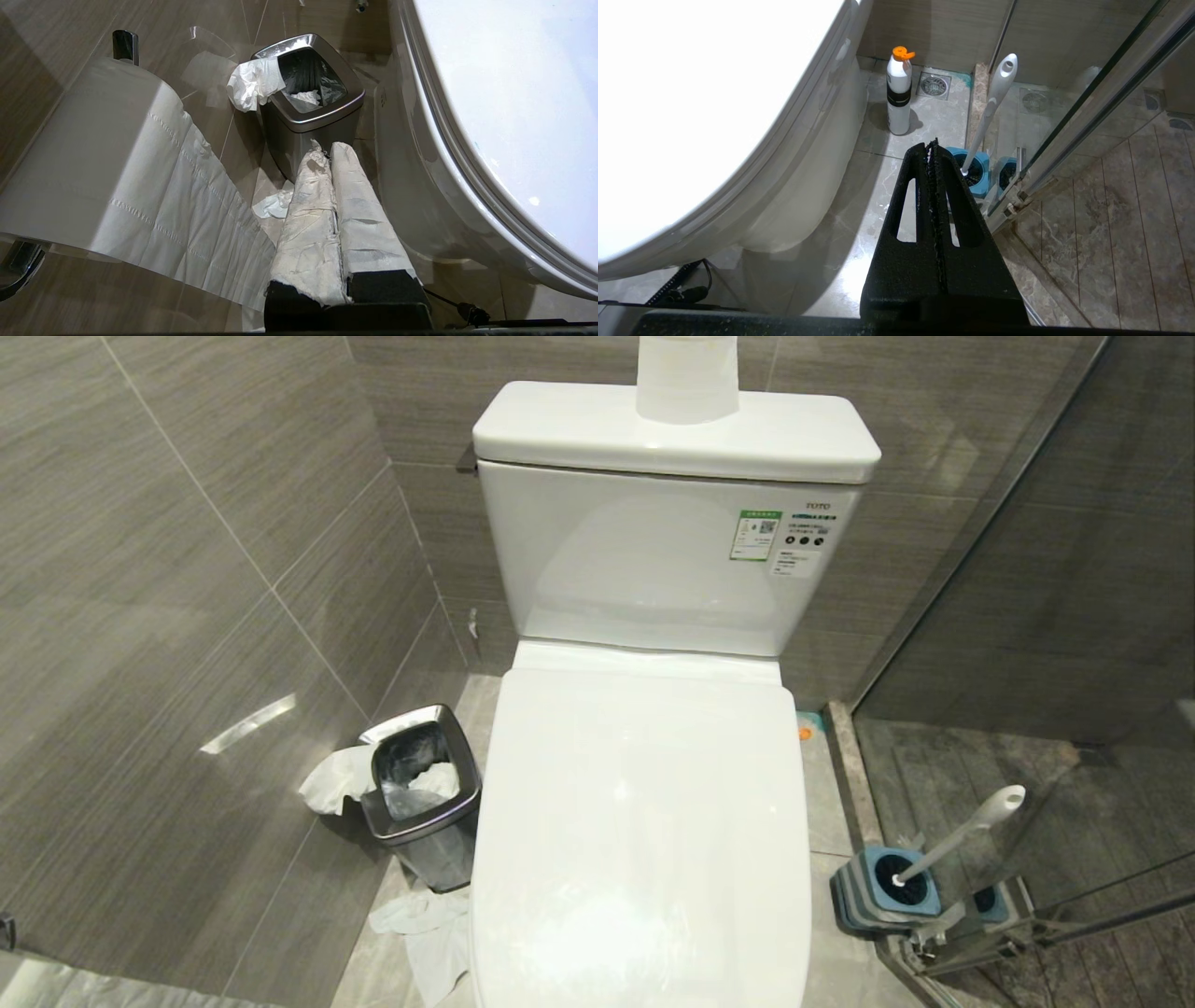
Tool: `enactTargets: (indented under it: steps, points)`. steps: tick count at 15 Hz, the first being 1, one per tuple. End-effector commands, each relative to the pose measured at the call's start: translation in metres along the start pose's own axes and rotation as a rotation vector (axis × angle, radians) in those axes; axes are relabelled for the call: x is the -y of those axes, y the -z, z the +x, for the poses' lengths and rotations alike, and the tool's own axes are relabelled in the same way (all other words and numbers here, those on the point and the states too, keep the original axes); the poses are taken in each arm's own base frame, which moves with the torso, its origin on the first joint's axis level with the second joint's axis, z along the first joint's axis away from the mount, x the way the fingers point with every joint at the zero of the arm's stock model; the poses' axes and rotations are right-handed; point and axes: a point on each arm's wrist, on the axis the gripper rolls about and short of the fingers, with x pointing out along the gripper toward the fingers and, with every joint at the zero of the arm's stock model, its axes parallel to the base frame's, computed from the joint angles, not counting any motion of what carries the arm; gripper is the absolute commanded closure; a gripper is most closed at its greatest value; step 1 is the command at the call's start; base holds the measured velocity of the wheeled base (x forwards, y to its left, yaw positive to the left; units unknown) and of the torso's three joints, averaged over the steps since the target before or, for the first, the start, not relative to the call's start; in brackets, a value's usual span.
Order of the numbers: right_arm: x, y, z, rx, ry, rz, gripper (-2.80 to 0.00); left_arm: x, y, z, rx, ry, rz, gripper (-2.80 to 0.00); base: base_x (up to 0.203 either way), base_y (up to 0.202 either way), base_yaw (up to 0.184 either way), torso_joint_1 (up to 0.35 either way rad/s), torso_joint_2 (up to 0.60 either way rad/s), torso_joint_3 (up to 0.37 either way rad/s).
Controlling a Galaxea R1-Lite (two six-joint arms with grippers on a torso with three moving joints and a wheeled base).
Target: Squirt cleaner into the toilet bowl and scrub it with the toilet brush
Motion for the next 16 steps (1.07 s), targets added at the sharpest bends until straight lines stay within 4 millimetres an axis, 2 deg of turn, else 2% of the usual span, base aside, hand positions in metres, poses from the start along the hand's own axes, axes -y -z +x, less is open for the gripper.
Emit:
enactTargets:
  steps: [1,16]
  points:
    - [0.0,-0.0001,0.0,-0.001,-0.001,0.0,0.0,0.0,0.0004,0.0002,-0.002,0.001,0.0,0.0,0.0,0.0,0.0,0.0,0.0,0.0]
    - [0.0,0.0,0.0001,-0.001,-0.001,0.0,0.0,0.0,0.0004,0.0001,-0.002,-0.001,0.0,0.0,0.0,0.0,0.0,0.0,0.0,0.0]
